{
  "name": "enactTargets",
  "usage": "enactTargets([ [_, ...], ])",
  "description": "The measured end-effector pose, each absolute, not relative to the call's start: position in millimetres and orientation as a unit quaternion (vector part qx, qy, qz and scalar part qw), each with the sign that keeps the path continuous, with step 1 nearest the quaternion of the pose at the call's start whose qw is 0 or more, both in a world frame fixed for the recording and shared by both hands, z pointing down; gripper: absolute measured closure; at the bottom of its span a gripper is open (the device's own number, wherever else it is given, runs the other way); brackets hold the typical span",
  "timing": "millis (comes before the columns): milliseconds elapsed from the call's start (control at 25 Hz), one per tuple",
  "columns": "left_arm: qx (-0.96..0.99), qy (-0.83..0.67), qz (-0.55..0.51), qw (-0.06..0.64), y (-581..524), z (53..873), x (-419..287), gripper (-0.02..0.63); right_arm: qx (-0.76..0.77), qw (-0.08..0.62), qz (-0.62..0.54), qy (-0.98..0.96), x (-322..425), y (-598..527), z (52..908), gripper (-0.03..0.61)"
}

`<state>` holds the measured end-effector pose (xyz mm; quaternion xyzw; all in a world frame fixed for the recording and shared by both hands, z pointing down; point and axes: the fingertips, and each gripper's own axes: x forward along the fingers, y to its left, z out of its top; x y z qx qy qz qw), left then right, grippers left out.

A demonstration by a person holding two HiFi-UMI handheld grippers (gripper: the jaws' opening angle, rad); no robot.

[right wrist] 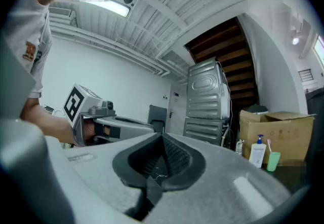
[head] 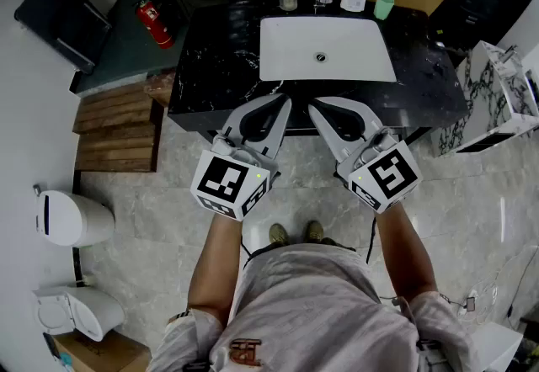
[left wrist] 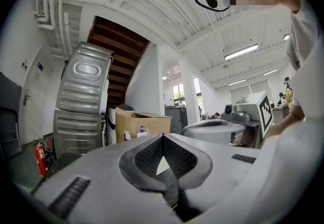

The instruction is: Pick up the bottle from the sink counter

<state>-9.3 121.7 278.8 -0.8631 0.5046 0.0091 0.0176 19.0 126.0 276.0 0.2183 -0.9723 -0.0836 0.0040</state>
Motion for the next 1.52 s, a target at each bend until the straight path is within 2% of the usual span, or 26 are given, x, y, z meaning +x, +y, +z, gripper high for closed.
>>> enactTargets([
  [1120, -0.838, 0.544, -0.002, 0.031, 67, 273, 25, 0.614, 0.193, -0.018, -0.078, -0.978, 76, 72, 273, 0.577],
  [1520, -0.835, 0.549, -0.001, 0.041, 23, 267, 9, 0.614, 0.197, -0.011, -0.084, -0.977, 70, 35, 278, 0.577],
])
